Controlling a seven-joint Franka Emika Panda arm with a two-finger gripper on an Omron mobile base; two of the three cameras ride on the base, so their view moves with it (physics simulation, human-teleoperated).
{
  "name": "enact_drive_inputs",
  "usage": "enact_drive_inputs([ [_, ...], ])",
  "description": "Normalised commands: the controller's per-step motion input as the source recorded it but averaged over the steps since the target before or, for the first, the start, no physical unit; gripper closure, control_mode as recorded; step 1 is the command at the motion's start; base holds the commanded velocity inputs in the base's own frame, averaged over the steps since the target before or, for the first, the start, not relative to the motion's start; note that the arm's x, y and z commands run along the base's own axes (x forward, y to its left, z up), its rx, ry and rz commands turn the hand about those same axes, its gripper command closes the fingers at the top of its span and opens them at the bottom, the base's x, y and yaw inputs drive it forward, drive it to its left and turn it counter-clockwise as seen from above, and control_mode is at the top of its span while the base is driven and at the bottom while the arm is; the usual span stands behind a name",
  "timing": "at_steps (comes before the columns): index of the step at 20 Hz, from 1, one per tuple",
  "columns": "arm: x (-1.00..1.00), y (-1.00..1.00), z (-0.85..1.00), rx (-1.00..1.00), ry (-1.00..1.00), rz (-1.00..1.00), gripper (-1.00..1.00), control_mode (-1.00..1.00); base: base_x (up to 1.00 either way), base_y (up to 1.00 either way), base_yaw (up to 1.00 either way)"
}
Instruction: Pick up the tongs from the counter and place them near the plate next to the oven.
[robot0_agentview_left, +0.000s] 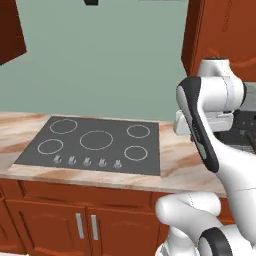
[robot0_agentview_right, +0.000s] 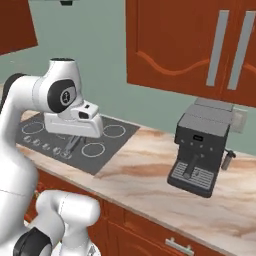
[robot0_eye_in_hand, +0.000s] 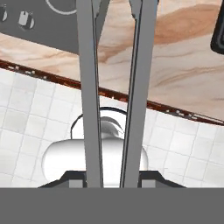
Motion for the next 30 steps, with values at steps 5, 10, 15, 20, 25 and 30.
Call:
enact_drive_inputs([
  [5, 0.00, 0.00, 0.00, 0.00, 0.00, 0.00, 1.00, 1.00, -0.17, 0.37, 0.77],
  [10, 0.00, 0.00, 0.00, 0.00, 0.00, 0.00, 1.00, 1.00, -0.31, 0.23, 0.51],
  [15, 0.00, 0.00, 0.00, 0.00, 0.00, 0.00, 1.00, 1.00, -0.06, 0.41, 0.79],
  [20, 0.00, 0.00, 0.00, 0.00, 0.00, 0.00, 1.00, 1.00, 0.00, 0.32, 0.86],
  [25, 0.00, 0.00, 0.00, 0.00, 0.00, 0.00, 1.00, 1.00, 0.00, 0.25, 0.86],
  [30, 0.00, 0.00, 0.00, 0.00, 0.00, 0.00, 1.00, 1.00, 0.00, 0.25, 0.82],
])
